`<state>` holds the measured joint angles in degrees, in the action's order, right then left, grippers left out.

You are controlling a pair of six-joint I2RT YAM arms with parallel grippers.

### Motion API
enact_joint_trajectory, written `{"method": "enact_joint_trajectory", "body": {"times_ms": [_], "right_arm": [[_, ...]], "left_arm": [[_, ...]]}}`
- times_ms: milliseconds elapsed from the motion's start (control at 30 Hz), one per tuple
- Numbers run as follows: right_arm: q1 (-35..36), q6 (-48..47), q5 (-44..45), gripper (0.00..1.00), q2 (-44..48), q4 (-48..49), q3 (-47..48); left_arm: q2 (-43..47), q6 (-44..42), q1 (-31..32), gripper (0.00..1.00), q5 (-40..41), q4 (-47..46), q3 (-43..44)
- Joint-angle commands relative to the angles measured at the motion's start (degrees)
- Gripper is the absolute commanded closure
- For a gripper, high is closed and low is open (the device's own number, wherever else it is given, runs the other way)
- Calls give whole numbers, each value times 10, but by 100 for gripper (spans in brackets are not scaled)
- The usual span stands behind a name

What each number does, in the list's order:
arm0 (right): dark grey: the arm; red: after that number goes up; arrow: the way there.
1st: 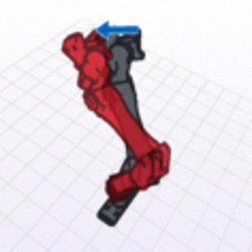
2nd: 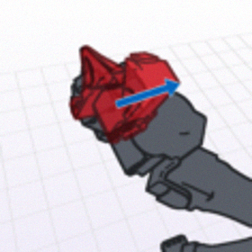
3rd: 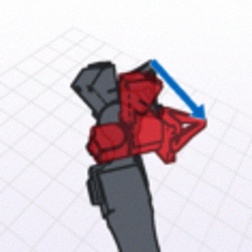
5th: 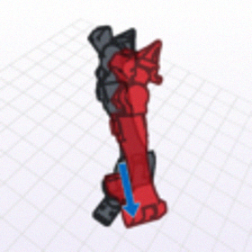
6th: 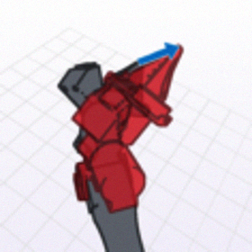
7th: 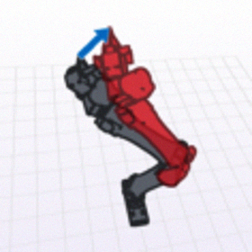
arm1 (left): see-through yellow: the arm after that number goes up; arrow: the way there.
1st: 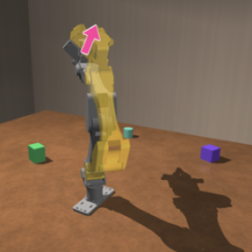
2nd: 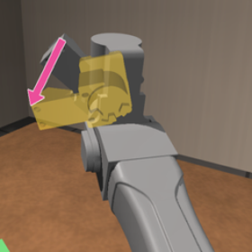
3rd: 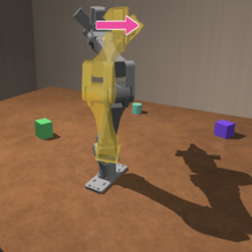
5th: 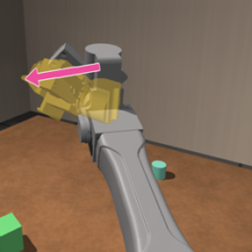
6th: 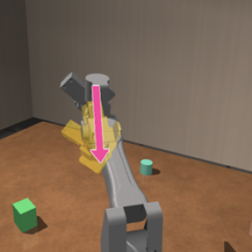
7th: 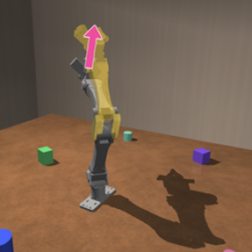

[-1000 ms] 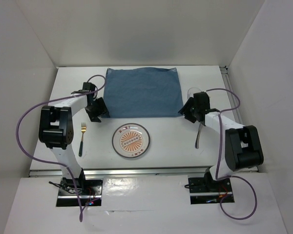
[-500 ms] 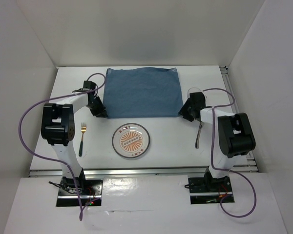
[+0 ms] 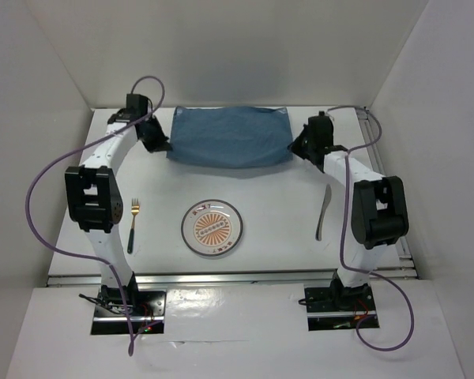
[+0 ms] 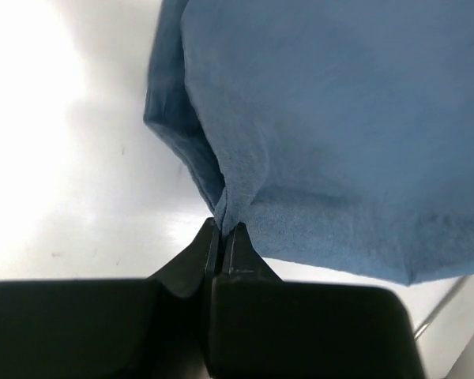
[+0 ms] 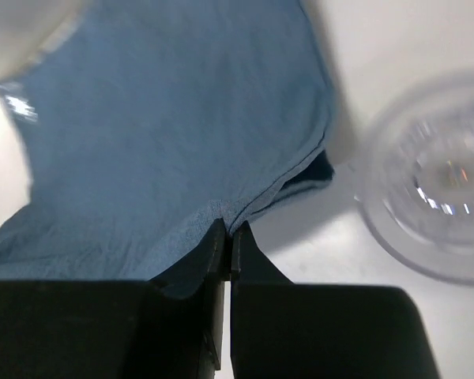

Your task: Set the dinner table for one person

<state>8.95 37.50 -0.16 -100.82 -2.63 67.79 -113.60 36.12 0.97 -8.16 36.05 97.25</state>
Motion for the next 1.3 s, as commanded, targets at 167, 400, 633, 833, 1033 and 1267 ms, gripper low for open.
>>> {"method": "enact_joint_trajectory", "body": {"times_ms": [167,400,633,833,1033,1267], "right_arm": [[-3,-44,-9,100,119,-23,124],[-3,-61,-9,100,244,-23,150],[-3,-73,-4,100,292,-23,189],[-3,-88,-9,100,225,-18,227],[-3,-94,-26,100,101,-4,323],[-9,-99,-38,100,7,3,434]], "left_arm": [[103,-32,-49,100,-35,65,174],[222,-38,-92,100,-33,52,185],[278,-32,-98,100,-45,31,200],[210,-21,-98,100,-83,12,221],[112,-16,-98,100,-126,0,286],[42,-5,-98,100,-137,0,368]]}}
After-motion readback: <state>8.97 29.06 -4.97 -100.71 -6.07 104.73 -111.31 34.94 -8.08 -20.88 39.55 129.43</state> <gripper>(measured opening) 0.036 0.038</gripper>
